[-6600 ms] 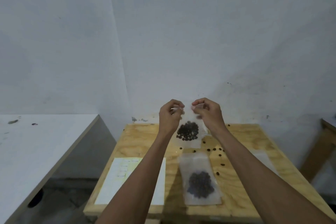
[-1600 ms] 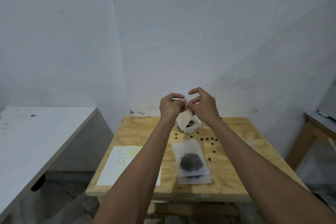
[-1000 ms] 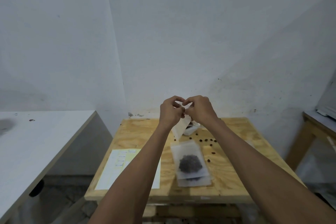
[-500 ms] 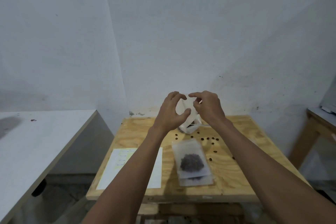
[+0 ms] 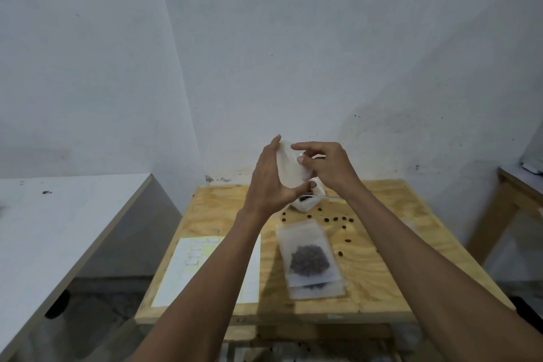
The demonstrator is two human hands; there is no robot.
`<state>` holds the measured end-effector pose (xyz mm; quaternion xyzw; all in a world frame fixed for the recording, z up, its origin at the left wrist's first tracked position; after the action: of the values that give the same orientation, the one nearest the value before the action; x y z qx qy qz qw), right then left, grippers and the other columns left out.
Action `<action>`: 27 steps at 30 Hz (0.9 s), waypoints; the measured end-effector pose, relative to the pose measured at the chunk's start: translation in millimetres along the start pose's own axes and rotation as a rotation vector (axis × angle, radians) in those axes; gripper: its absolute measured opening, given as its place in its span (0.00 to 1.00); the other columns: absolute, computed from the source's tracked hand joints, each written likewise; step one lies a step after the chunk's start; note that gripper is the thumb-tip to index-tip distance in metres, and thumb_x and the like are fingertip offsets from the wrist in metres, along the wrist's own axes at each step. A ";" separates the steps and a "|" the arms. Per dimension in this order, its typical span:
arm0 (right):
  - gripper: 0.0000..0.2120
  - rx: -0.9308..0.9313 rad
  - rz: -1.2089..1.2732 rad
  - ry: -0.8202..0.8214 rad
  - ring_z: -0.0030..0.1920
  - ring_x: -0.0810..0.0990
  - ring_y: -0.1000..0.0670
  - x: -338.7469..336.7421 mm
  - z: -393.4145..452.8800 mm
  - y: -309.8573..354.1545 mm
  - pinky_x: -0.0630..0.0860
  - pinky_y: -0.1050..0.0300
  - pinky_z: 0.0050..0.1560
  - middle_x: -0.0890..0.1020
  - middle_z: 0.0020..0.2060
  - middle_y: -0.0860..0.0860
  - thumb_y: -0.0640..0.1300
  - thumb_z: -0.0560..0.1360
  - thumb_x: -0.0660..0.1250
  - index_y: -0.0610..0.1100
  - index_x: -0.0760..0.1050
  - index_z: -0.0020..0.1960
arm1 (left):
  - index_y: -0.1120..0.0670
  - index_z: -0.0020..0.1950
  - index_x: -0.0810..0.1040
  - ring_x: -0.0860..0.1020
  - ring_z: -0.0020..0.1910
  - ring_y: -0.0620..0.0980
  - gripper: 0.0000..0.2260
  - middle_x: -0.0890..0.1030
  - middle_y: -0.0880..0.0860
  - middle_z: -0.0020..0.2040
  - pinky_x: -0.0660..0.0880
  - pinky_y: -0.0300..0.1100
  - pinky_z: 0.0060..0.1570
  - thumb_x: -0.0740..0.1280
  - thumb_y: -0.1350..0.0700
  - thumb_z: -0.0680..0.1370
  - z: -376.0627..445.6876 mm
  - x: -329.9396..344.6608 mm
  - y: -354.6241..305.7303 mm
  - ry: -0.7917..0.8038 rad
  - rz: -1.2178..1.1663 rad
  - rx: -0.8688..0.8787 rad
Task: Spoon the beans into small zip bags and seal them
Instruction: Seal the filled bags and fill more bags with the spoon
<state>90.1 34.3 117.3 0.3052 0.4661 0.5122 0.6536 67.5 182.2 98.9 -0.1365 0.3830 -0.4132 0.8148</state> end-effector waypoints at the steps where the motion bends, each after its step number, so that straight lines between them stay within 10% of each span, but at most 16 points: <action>1: 0.14 0.008 0.022 0.002 0.37 0.82 0.51 1.2 0.6 -2.9 0.81 0.57 0.43 0.81 0.38 0.51 0.36 0.77 0.72 0.50 0.86 0.57 | 0.58 0.79 0.60 0.70 0.71 0.51 0.51 0.70 0.53 0.74 0.73 0.48 0.66 0.78 0.35 0.66 -0.4 0.2 3.1 -0.010 0.004 -0.017; 6: 0.10 0.132 0.205 -0.051 0.38 0.84 0.52 -0.6 2.9 -29.2 0.85 0.50 0.42 0.84 0.42 0.46 0.40 0.78 0.71 0.46 0.84 0.59 | 0.57 0.71 0.70 0.75 0.59 0.47 0.41 0.76 0.50 0.61 0.75 0.44 0.58 0.81 0.40 0.66 -0.4 -0.1 19.7 -0.082 -0.036 -0.077; 11: 0.07 0.353 -0.219 -0.475 0.49 0.82 0.50 -50.8 -1.8 -89.9 0.80 0.54 0.50 0.85 0.49 0.52 0.48 0.78 0.69 0.49 0.84 0.53 | 0.56 0.74 0.70 0.74 0.60 0.46 0.45 0.75 0.48 0.64 0.72 0.40 0.60 0.81 0.38 0.64 2.2 2.0 57.5 -0.027 -0.027 -0.248; 15: 0.13 0.574 -0.448 -0.334 0.59 0.79 0.43 -48.1 -0.4 -149.9 0.79 0.51 0.53 0.82 0.59 0.48 0.47 0.76 0.70 0.48 0.81 0.60 | 0.55 0.74 0.70 0.75 0.63 0.48 0.48 0.75 0.50 0.67 0.74 0.46 0.62 0.79 0.34 0.62 -3.9 18.2 88.6 0.074 -0.017 -0.393; 19: 0.14 0.645 -0.480 -0.189 0.49 0.80 0.44 -33.1 -0.4 -176.9 0.78 0.52 0.47 0.83 0.57 0.45 0.43 0.77 0.69 0.43 0.80 0.61 | 0.55 0.75 0.69 0.75 0.65 0.50 0.55 0.75 0.51 0.68 0.75 0.50 0.63 0.73 0.25 0.56 -13.5 40.7 105.5 0.167 -0.034 -0.512; 22: 0.05 0.687 -0.456 -0.184 0.38 0.80 0.43 -26.9 2.2 -191.9 0.81 0.49 0.41 0.85 0.46 0.42 0.42 0.76 0.70 0.40 0.81 0.44 | 0.54 0.74 0.70 0.77 0.61 0.51 0.52 0.77 0.53 0.66 0.78 0.49 0.58 0.74 0.28 0.56 -14.7 59.8 115.0 0.239 -0.035 -0.548; 27: 0.06 0.817 -0.017 -0.321 0.33 0.85 0.44 -22.5 2.1 -214.4 0.86 0.46 0.44 0.83 0.34 0.41 0.33 0.76 0.70 0.34 0.81 0.41 | 0.52 0.74 0.70 0.77 0.60 0.50 0.48 0.77 0.51 0.64 0.77 0.45 0.55 0.78 0.33 0.59 -8.6 84.6 122.2 0.313 -0.076 -0.572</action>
<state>173.7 -48.9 -63.2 0.6104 0.5256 0.2266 0.5475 161.5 193.2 -16.0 -0.3087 0.5989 -0.3348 0.6587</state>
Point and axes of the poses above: each hand's wrist, its own z-axis towards the middle knuckle, its own x-axis out of the palm, y = z × x, the point moved 9 cm from there along z, towards the middle knuckle
